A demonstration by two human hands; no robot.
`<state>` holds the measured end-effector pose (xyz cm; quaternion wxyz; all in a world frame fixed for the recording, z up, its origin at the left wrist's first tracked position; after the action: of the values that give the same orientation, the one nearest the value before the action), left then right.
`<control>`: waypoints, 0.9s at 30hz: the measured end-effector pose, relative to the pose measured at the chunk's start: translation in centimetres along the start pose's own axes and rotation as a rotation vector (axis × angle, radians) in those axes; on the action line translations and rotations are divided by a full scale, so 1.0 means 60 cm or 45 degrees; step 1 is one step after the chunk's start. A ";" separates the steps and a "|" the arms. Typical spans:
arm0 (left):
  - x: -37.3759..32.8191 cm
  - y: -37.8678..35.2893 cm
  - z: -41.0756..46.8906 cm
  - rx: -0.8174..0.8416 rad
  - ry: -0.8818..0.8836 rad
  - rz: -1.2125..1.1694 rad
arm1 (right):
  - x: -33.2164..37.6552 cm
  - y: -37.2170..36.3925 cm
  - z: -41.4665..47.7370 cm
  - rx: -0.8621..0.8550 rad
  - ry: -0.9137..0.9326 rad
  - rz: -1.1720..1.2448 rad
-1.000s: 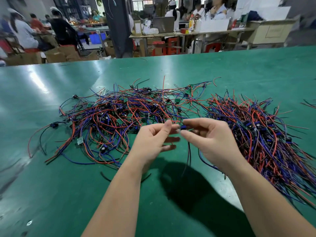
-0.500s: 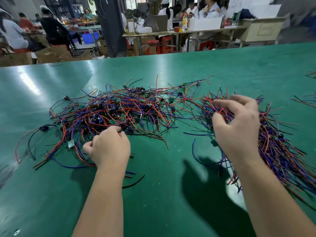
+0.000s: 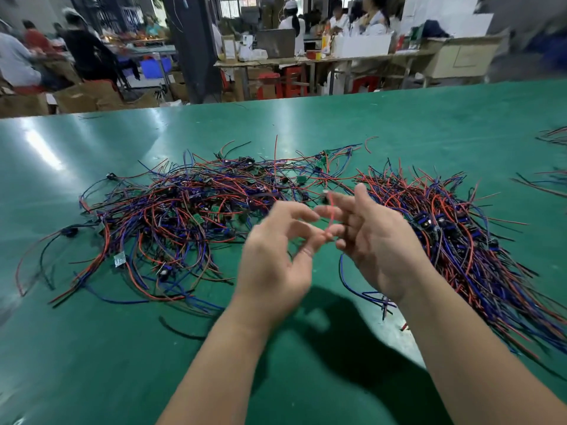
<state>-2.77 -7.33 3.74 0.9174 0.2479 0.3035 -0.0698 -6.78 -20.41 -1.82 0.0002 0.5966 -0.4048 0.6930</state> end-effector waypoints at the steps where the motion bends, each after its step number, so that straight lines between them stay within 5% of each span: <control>1: -0.003 -0.018 -0.004 0.083 -0.013 0.018 | 0.012 0.007 0.000 -0.035 0.059 0.040; 8: 0.021 -0.067 -0.021 0.427 0.153 -0.119 | 0.035 0.024 -0.001 -0.064 0.144 0.109; 15: 0.090 -0.058 -0.021 0.289 0.862 -0.748 | 0.013 -0.014 -0.011 0.248 -0.005 0.064; 21: 0.077 -0.059 -0.016 0.171 0.919 -1.397 | -0.020 -0.050 -0.027 0.432 -0.141 0.028; 27: 0.089 -0.045 -0.011 0.068 0.878 -1.486 | -0.047 -0.035 -0.021 0.306 -0.228 -0.160</control>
<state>0.41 -9.19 -0.98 0.5737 0.0743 0.6610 -0.4779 -5.98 -16.92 -2.94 -0.0640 0.6758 -0.2793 0.6791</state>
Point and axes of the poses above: each hand's wrist, its own z-axis towards the middle knuckle, its own y-axis out of the back of the hand, x = y × z, the point moved 10 cm from there along z, towards the middle knuckle, and after that the axes turned 10 degrees about z, right-handed, at the moved point
